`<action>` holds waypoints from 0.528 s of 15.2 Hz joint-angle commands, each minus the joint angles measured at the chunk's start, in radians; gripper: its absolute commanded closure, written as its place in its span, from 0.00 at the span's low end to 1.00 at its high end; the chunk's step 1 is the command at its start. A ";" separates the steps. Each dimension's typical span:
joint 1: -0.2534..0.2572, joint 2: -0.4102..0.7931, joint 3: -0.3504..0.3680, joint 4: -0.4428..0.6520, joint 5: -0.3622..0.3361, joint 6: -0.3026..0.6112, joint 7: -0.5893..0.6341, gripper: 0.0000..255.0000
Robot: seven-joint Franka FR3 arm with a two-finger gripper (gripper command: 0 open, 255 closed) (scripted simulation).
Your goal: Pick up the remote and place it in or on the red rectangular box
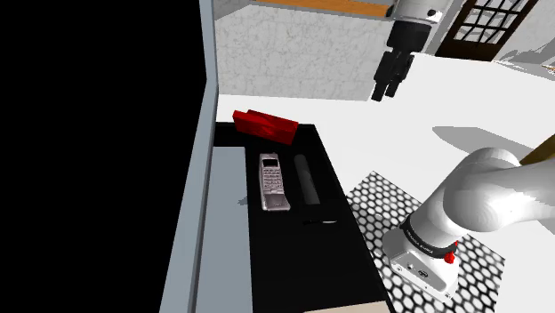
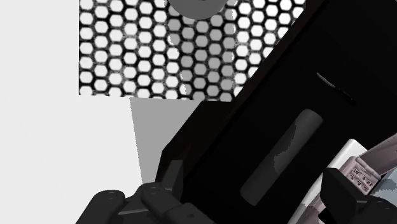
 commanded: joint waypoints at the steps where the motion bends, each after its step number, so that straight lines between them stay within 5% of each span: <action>1: 0.000 0.000 0.000 0.000 0.000 0.000 0.000 0.00; 8: -0.020 0.033 0.148 -0.167 0.107 0.197 0.263 0.00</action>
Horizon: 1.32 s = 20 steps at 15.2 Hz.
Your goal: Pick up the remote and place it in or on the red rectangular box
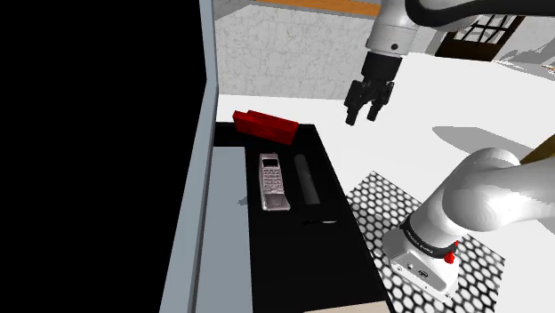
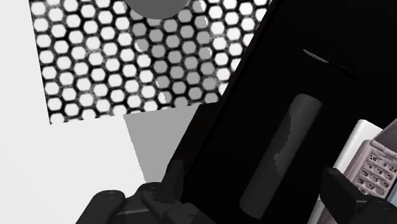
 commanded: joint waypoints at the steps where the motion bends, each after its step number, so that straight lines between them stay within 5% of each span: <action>1: -0.002 0.020 0.046 -0.044 0.035 0.066 0.080 0.00; 13: -0.021 0.349 0.298 -0.134 0.189 0.488 0.503 0.00; 20: -0.012 0.425 0.330 -0.176 0.213 0.607 0.517 0.00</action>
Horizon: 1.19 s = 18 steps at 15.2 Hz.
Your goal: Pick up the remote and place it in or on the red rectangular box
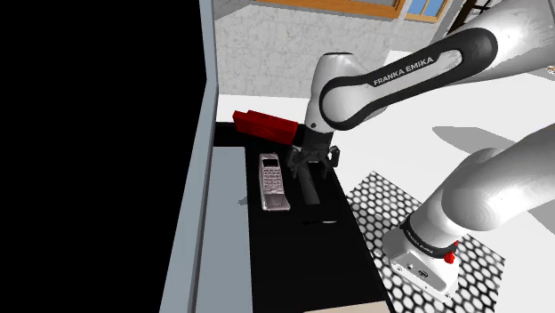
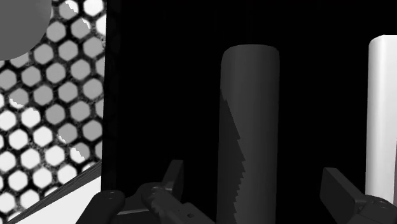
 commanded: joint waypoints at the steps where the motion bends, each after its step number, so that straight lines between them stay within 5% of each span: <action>1: 0.003 0.020 0.007 -0.013 0.007 0.034 -0.001 0.00; 9: 0.004 0.026 0.009 -0.016 0.009 0.044 -0.002 0.00; 10: 0.004 0.026 0.009 -0.016 0.009 0.044 -0.002 1.00; 18: 0.004 0.031 0.011 -0.012 0.008 0.045 0.000 1.00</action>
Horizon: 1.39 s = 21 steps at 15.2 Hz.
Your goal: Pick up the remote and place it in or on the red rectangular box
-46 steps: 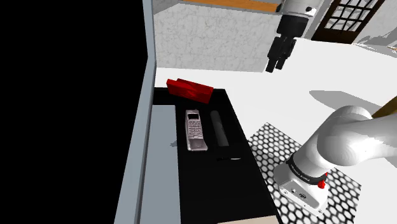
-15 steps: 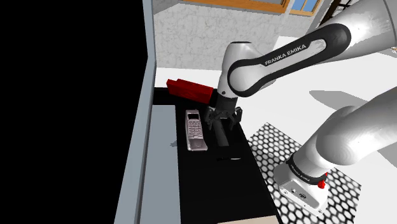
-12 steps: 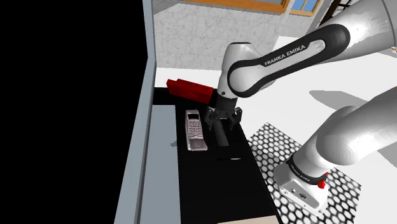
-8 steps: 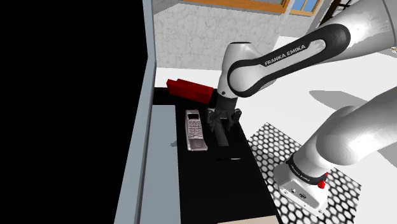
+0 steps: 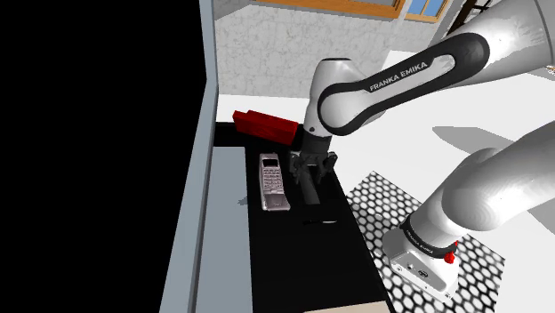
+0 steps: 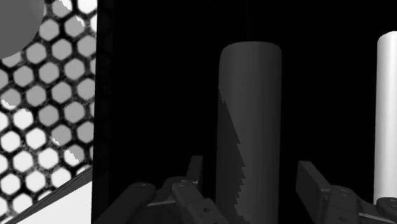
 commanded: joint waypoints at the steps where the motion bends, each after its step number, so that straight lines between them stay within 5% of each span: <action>1: 0.002 0.001 0.000 -0.005 0.003 0.004 -0.003 1.00; 21: -0.003 -0.190 -0.055 0.135 -0.039 -0.323 0.044 1.00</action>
